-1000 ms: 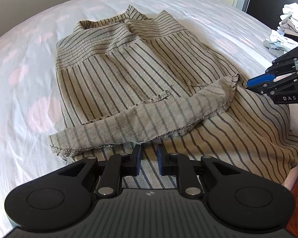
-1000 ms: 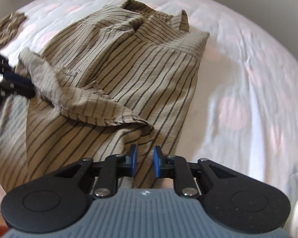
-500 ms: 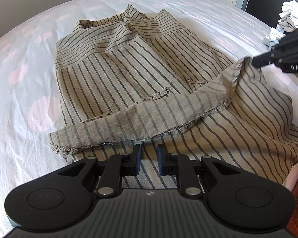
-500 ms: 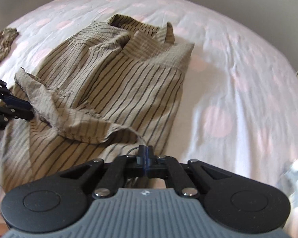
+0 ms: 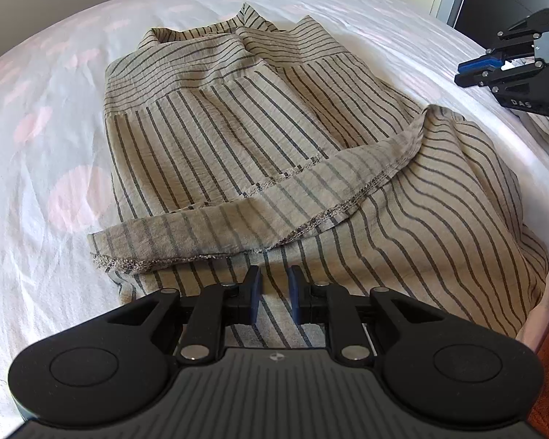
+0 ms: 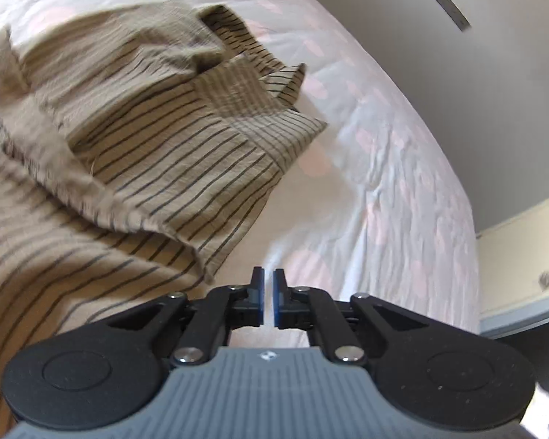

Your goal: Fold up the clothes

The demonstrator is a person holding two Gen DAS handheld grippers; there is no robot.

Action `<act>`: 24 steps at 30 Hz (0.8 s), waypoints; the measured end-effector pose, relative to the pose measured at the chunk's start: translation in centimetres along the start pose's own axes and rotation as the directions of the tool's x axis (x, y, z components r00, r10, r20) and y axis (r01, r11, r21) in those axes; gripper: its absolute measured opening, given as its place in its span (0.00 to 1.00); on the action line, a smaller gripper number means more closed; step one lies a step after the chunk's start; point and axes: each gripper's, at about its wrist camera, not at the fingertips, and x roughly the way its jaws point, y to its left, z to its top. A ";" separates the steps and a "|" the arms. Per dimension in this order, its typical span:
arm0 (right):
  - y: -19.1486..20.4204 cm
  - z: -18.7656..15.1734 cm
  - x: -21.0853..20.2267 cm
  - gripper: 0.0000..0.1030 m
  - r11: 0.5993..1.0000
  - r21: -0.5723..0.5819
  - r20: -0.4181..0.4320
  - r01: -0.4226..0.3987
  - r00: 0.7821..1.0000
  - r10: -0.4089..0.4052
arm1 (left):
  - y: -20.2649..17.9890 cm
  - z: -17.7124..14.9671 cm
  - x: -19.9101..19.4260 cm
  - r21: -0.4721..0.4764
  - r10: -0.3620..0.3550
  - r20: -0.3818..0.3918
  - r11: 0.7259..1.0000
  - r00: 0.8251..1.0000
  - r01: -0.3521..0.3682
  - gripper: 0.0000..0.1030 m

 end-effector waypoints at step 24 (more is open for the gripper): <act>-4.5 -4.8 2.2 0.20 0.641 0.720 0.020 -0.266 0.931 0.364 | 0.5 -0.3 -0.6 -0.028 0.015 0.024 0.999 1.000 -0.014 0.15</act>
